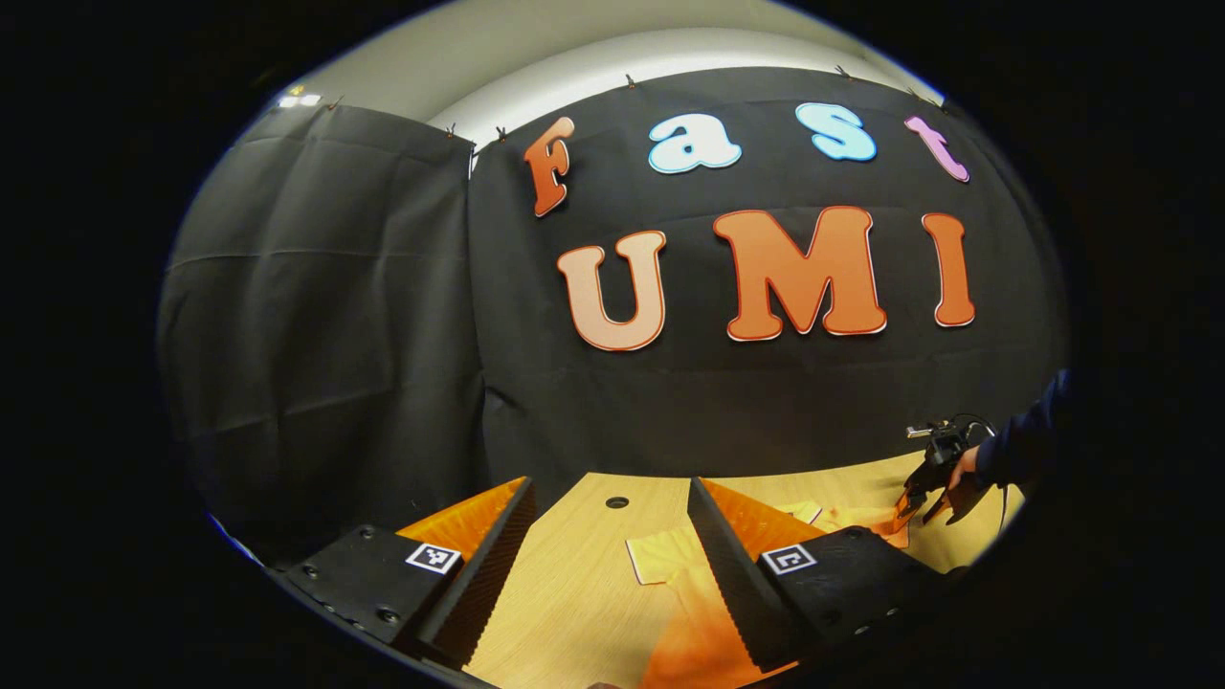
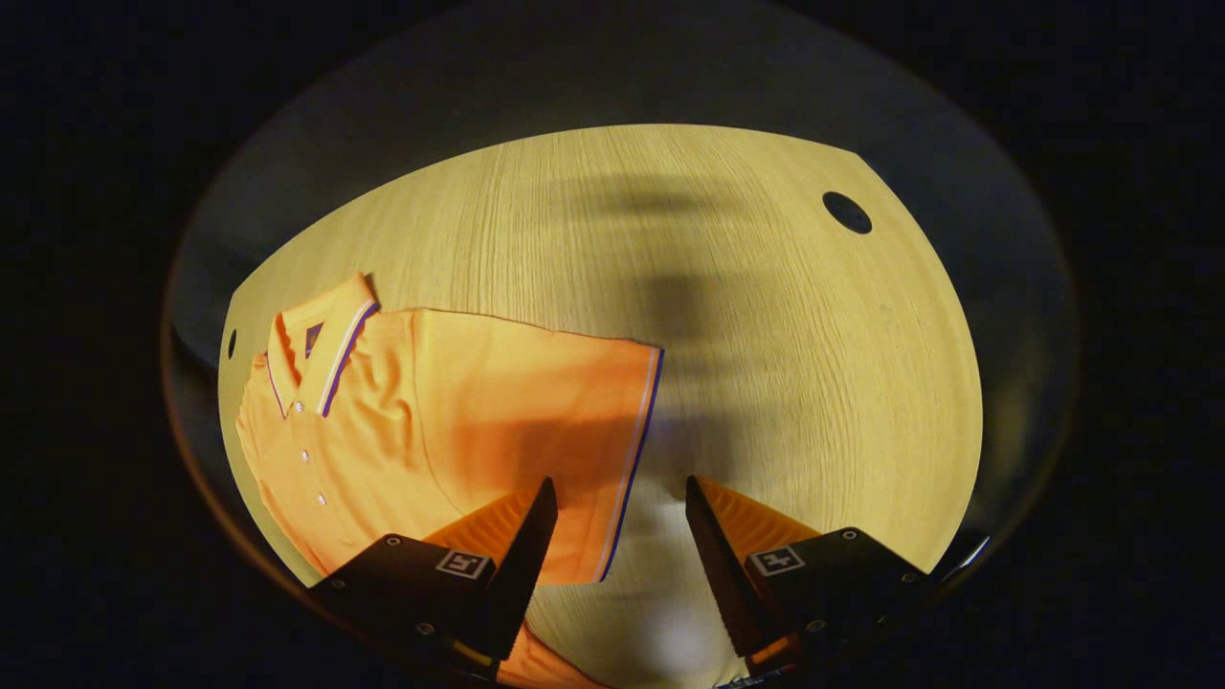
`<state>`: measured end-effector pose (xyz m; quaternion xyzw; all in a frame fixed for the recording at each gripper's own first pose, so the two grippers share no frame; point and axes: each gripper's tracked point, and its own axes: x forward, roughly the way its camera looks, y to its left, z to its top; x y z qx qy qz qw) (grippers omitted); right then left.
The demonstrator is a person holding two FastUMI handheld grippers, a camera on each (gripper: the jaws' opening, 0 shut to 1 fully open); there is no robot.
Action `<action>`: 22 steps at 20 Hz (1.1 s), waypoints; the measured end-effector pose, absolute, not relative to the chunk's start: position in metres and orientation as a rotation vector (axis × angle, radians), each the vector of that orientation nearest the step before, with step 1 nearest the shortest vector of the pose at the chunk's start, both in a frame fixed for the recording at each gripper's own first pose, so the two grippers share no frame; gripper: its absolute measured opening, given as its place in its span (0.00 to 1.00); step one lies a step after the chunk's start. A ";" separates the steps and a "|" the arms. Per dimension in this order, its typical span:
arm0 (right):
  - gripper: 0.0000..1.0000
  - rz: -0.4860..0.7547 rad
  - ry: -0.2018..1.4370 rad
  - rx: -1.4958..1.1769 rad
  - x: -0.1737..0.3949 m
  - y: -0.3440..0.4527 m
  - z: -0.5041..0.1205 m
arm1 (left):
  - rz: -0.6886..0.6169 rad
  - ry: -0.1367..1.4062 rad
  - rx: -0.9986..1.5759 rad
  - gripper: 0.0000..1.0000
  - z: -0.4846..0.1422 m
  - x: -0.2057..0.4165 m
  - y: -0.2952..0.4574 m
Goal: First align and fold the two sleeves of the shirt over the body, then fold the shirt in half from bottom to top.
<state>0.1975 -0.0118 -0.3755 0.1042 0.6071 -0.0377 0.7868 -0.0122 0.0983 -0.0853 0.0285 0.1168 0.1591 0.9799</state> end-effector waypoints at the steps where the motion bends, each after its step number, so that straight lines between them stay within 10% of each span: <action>1: 0.80 -0.080 1.335 0.229 0.195 -0.010 -0.376 | 0.329 0.238 0.058 0.98 -0.088 -0.013 0.104; 6: 0.69 -0.081 1.364 0.237 0.202 -0.001 -0.375 | 0.351 0.288 0.039 0.98 -0.106 -0.009 0.115; 10: 0.23 -0.047 1.350 0.225 0.203 0.003 -0.377 | 0.341 0.294 0.030 0.98 -0.113 -0.004 0.113; 13: 0.08 -0.054 1.332 0.315 0.205 0.003 -0.374 | 0.342 0.296 0.018 0.98 -0.118 -0.002 0.116; 22: 0.07 0.092 1.175 0.228 0.230 0.045 -0.318 | 0.334 0.317 0.008 0.98 -0.126 0.005 0.123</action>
